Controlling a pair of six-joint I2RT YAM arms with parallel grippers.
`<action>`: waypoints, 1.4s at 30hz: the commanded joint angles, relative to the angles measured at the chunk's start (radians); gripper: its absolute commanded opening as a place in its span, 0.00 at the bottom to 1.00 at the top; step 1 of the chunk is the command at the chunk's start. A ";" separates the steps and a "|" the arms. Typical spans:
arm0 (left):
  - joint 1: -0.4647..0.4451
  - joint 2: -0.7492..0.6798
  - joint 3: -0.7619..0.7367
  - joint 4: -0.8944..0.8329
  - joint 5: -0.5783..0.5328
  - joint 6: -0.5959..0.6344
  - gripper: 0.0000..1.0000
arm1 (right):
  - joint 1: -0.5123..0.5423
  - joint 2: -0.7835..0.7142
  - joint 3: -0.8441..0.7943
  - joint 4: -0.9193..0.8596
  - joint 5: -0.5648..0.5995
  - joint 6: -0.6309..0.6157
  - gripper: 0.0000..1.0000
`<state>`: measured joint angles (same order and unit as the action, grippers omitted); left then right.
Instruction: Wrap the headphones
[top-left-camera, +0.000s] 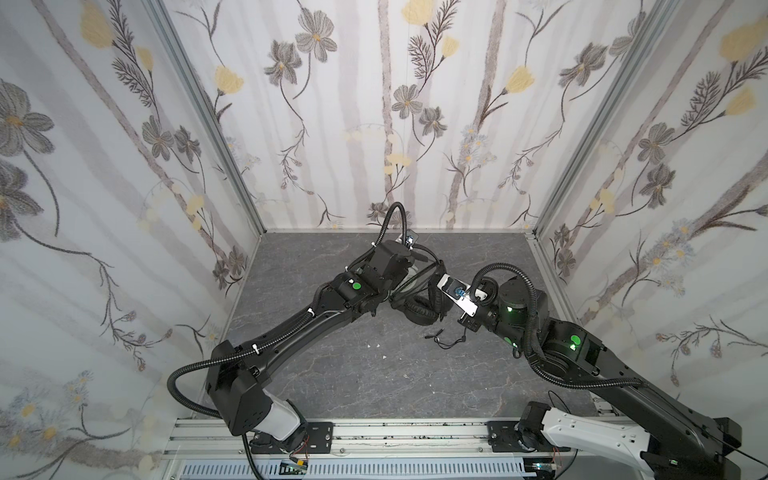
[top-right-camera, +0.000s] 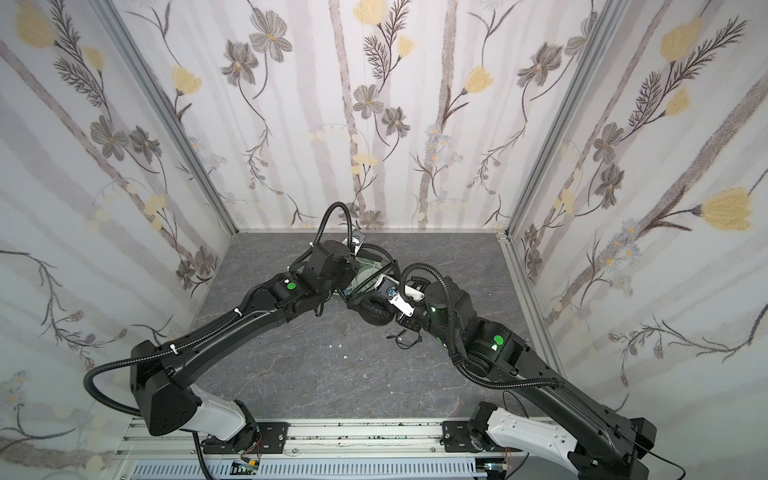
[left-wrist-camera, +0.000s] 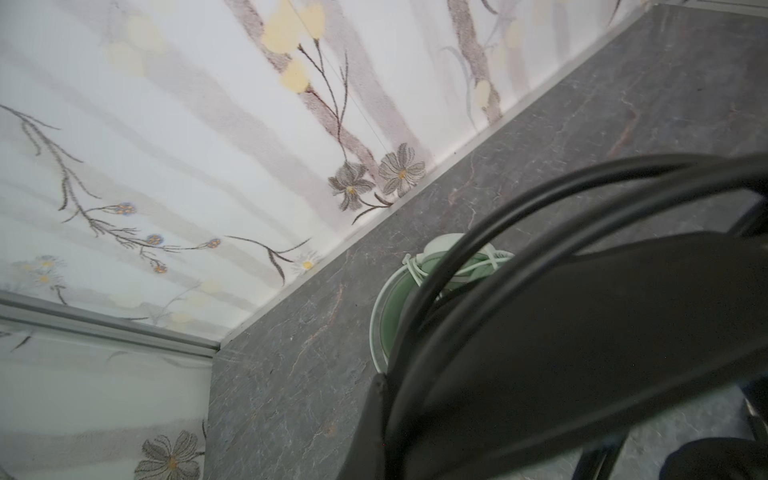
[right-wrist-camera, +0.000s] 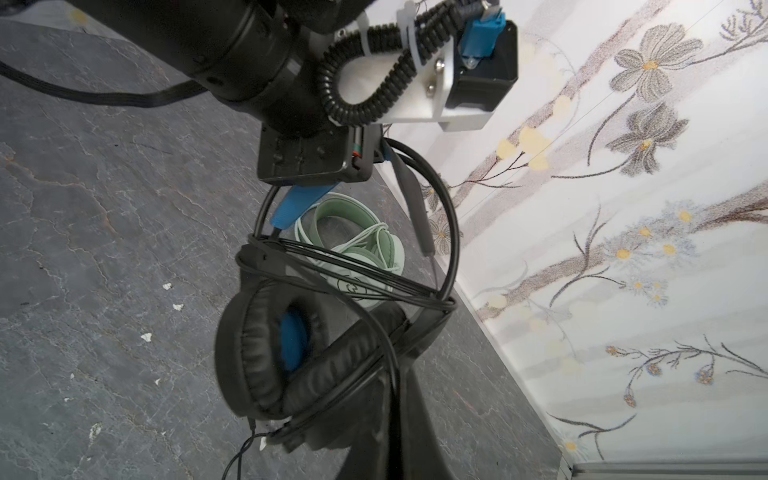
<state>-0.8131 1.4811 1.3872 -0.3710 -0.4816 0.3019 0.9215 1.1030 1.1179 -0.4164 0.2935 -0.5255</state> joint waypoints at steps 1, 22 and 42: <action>0.005 -0.039 -0.016 0.025 0.092 0.011 0.00 | 0.000 -0.008 -0.002 0.010 0.062 -0.023 0.06; 0.004 -0.211 -0.137 -0.041 0.277 -0.047 0.00 | -0.049 -0.042 -0.058 0.083 0.054 -0.022 0.13; 0.016 -0.254 -0.046 -0.143 0.346 -0.122 0.00 | -0.085 -0.210 -0.153 0.100 -0.105 0.176 0.47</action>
<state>-0.7998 1.2259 1.3193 -0.5354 -0.1825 0.2310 0.8383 0.9100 0.9833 -0.3603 0.2150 -0.4126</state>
